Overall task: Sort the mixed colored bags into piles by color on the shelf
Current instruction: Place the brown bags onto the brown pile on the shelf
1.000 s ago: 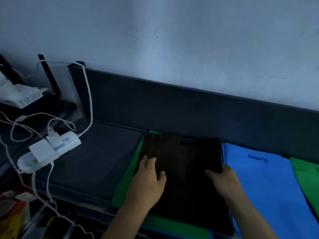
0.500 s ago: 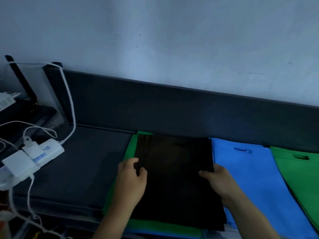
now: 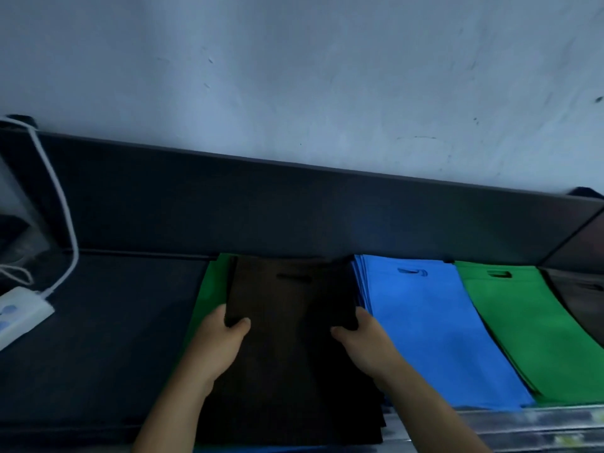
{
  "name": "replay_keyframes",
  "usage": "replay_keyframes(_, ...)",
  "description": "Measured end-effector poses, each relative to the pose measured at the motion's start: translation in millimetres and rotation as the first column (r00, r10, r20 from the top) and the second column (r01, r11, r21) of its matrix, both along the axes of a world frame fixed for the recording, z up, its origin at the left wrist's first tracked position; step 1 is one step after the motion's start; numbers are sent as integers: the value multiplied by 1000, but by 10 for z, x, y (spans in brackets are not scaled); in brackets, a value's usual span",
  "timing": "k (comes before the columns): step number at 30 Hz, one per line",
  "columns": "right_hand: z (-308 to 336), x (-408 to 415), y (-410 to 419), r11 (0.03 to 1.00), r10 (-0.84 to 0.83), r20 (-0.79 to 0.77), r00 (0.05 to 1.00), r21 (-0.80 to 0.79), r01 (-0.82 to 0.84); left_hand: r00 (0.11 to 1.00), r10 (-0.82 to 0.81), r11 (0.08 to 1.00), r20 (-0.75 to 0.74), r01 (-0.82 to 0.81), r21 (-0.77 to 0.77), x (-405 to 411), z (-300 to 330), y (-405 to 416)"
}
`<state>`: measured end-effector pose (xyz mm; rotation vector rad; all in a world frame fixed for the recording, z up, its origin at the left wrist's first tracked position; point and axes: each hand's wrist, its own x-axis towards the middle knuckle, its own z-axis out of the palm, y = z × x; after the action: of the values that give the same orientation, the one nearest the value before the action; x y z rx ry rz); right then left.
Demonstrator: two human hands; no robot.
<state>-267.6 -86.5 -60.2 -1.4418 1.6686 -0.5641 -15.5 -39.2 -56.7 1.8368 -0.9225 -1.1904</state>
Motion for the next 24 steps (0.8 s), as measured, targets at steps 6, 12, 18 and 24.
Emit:
replay_keyframes(6,49,-2,72,999,4,49,999,-51,-2,998,19,992,-62,-27,-125,81,-8,65)
replay_keyframes(12,189,-159,149,991,-76,485,871,135,12,972,63,969,-224,-113,-218,18,231,138)
replay_keyframes(18,441,-612,257,997,-31,492,870,-43,60,994,33,953,-102,-62,-297,-484,452,119)
replay_keyframes(24,579,-1549,279,978,-107,416,903,-120,171,997,-56,939,-59,32,-342,-1467,479,-47)
